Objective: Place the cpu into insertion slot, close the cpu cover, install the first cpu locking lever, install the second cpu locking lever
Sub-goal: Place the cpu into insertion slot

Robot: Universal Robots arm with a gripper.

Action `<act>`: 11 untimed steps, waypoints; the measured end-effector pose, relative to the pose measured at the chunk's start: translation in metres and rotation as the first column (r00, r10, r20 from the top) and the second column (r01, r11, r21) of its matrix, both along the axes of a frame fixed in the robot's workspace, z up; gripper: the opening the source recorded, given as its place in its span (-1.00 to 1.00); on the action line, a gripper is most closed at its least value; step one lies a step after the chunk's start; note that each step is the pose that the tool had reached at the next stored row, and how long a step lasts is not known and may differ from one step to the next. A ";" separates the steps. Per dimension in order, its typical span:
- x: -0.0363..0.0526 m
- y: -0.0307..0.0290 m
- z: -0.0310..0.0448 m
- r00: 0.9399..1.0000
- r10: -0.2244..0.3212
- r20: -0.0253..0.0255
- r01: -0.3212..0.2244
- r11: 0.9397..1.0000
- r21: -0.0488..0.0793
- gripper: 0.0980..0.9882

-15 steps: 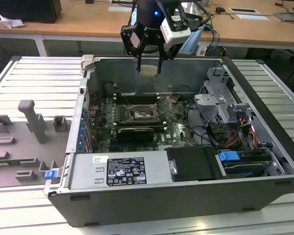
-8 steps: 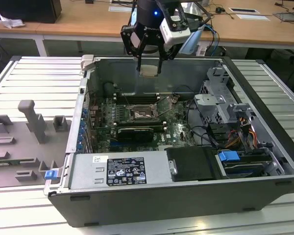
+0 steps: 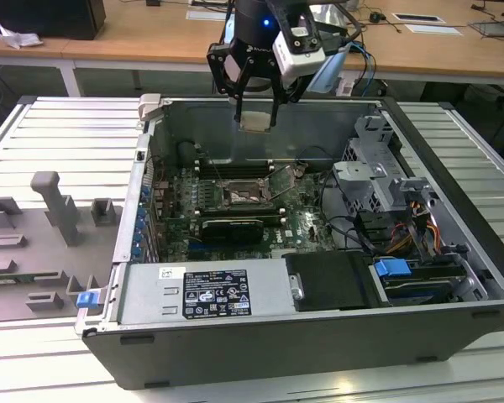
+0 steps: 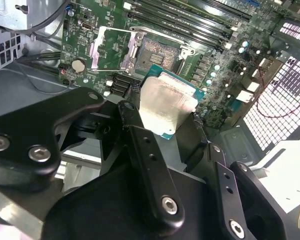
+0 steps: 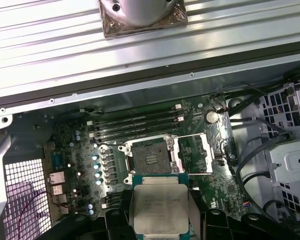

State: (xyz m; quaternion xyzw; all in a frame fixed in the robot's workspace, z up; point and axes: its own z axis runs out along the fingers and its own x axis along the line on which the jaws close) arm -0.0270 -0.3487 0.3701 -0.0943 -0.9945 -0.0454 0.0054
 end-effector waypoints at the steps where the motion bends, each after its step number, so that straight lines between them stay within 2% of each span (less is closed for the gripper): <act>1: 0.0000 0.0000 0.0000 1.000 -0.003 0.000 0.003 1.000 0.000 -0.03; 11: 0.0000 0.0000 -0.0001 0.999 -0.041 0.000 0.041 0.999 0.000 -0.03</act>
